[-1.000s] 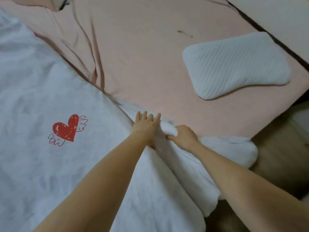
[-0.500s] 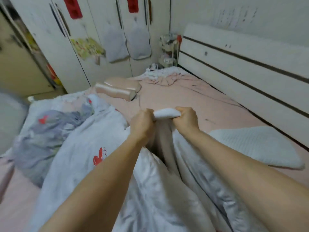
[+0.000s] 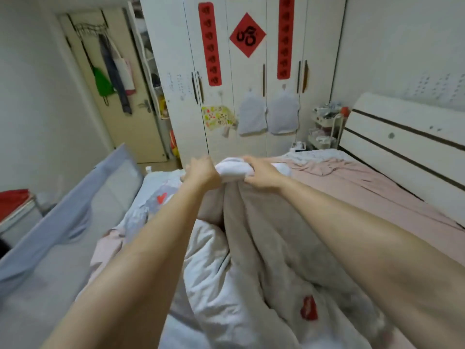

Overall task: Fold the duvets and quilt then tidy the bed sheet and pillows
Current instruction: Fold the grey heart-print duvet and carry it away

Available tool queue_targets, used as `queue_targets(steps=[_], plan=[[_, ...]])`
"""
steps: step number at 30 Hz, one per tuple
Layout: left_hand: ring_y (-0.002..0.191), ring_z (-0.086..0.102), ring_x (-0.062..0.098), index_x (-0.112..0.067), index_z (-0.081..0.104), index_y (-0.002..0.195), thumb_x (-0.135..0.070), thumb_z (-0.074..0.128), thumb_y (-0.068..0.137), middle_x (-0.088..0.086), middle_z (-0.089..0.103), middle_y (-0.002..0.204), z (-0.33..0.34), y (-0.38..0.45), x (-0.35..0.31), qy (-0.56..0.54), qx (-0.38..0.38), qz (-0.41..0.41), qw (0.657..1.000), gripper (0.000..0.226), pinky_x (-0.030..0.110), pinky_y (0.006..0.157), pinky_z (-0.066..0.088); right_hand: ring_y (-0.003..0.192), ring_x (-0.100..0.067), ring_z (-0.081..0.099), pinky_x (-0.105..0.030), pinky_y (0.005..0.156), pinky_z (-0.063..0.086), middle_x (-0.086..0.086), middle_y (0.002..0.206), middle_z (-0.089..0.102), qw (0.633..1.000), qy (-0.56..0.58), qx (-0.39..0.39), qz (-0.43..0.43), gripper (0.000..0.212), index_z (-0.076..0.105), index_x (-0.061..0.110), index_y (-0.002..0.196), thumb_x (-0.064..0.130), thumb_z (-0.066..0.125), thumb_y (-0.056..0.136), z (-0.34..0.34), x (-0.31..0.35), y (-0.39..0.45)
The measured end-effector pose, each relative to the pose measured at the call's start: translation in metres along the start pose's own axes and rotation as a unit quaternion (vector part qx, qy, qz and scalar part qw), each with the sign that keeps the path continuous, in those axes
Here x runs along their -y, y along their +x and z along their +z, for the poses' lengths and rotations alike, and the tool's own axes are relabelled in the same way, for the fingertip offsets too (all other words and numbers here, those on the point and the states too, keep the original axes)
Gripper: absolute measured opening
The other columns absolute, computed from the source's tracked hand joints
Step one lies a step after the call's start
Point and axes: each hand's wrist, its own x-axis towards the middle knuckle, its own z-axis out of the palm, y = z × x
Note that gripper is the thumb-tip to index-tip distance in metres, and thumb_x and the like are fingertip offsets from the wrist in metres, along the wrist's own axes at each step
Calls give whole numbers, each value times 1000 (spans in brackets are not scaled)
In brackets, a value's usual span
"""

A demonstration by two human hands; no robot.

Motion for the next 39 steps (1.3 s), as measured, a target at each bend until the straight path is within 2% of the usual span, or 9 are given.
queue_targets(steps=[5,11,16,24,27,30,32,35,39], plan=[[116,52,32,-8,54,123,-19,59,86,13,53,128,77,-13,-3,53,116,58,990,38,37,92,46,111,-23,58,-24,89,43,-11,125,60,982,38,150,104,38,60,7,124,21,62,89,46,-69,-54],[124,47,30,-10,51,131,-27,58,91,12,48,136,159,-42,-82,8,163,145,976,44,37,102,42,101,-22,60,-28,85,44,-10,113,67,977,47,112,177,24,70,6,108,16,59,89,33,-169,-82],[130,43,28,-10,42,141,-30,55,95,11,44,145,268,-66,-156,-54,274,110,954,52,33,103,36,99,-25,60,-30,83,45,-12,112,67,955,64,124,261,23,69,4,104,19,59,90,52,-302,-104],[138,36,22,-11,29,150,-40,51,96,7,32,154,447,-92,-222,-188,391,-48,900,64,28,109,29,134,-32,38,-38,106,36,-15,150,32,880,78,181,432,80,20,6,149,42,59,90,154,-489,-126],[138,35,21,-16,26,151,-43,59,91,5,27,156,492,-116,-211,-201,406,-85,888,74,27,108,31,138,-35,32,-44,111,32,-17,153,23,807,172,106,556,109,5,5,150,47,73,76,198,-535,-149],[143,24,26,-22,15,153,-46,66,84,4,1,160,515,-142,-207,-134,436,-20,890,89,31,112,29,133,-31,41,-49,110,35,-10,150,35,712,343,31,612,140,16,15,150,63,87,39,273,-598,-182],[147,6,30,-26,3,154,-51,69,80,5,-18,159,523,-151,-211,-103,442,-1,891,102,39,117,22,120,-30,54,-50,102,44,-9,138,52,670,433,-5,603,123,33,15,144,50,91,42,304,-609,-190],[147,-7,33,-29,-10,152,-59,72,73,6,-28,156,528,-152,-216,-78,434,-7,897,119,50,117,20,115,-31,57,-42,97,48,-12,128,56,695,471,-85,537,63,42,4,135,-1,67,78,248,-533,-163],[147,-5,33,-33,-23,148,-78,66,60,7,-21,159,501,-163,-223,-88,363,-34,927,134,55,115,21,113,-30,56,-43,93,50,-11,130,55,722,522,-69,449,63,39,9,140,4,58,81,175,-478,-130]])
